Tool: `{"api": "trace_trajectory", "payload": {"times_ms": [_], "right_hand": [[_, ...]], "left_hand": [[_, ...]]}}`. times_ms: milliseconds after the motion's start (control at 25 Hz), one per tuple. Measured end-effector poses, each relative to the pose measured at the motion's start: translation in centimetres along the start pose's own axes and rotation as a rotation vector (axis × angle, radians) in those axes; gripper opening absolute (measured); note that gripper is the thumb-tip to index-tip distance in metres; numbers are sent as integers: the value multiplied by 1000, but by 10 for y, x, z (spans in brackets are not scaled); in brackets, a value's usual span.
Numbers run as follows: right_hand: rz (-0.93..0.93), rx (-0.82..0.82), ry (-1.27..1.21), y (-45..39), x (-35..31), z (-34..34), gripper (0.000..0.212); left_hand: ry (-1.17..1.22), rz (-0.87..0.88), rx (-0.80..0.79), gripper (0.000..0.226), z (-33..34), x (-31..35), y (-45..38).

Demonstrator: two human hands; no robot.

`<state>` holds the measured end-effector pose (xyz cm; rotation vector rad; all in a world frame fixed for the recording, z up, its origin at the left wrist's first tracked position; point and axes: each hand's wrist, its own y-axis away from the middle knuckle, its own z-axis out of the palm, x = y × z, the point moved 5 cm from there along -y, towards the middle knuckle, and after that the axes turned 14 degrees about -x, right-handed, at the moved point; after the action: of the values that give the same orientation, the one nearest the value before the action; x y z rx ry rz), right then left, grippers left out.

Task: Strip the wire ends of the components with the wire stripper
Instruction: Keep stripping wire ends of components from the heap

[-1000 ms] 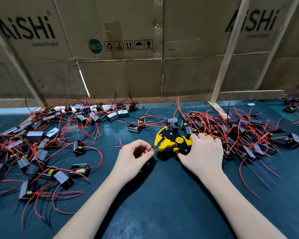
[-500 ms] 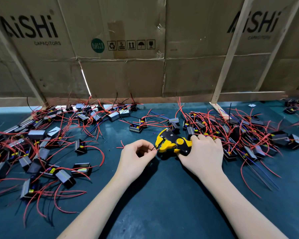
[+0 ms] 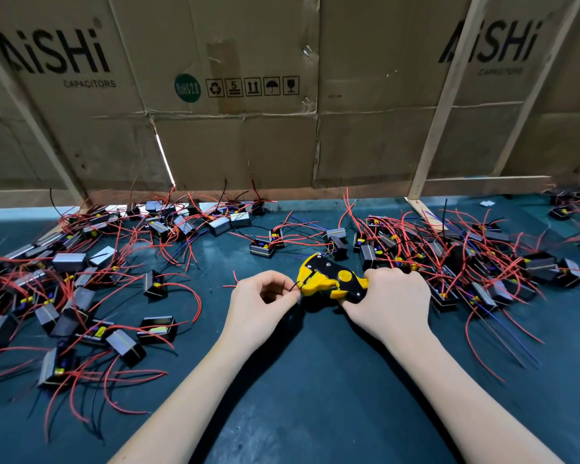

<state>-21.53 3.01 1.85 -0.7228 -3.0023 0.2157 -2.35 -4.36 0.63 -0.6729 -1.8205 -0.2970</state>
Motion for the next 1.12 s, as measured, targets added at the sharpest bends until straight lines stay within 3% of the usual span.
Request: {"api": "trace_trajectory", "payload": {"times_ms": [200,360,520,600,640,720,800,880,960,1040,1120], "right_hand": [[41,14,-41,0,2,-3,43],[-39,159,-96,2,6,-7,47],[45,256,-369,5,22,-14,47],[77,269,-470,5,27,-18,47],[80,276,-512,5,29,-20,47],[93,291,-600,6,32,-25,47],[110,341,-668,9,35,-32,47],[54,378,-777,11,37,-38,47],[-111,266,-1093,9,36,-41,53],[-344,-39,-1537,6,20,-37,57],[-443,-356,-1784,9,-4,-27,58]], "left_hand": [[-71,44,-6,15,-3,4,2],[-521,95,8,15,-6,11,6],[-660,138,55,11,-6,14,6],[-412,181,93,11,-1,18,5],[-174,176,36,12,3,18,4],[208,143,-217,41,18,19,2],[215,146,-290,60,17,16,0],[67,187,-156,54,-3,17,0],[-142,211,77,45,-32,16,0],[-401,139,323,38,-65,11,1],[-653,-29,483,35,-95,1,4]]}}
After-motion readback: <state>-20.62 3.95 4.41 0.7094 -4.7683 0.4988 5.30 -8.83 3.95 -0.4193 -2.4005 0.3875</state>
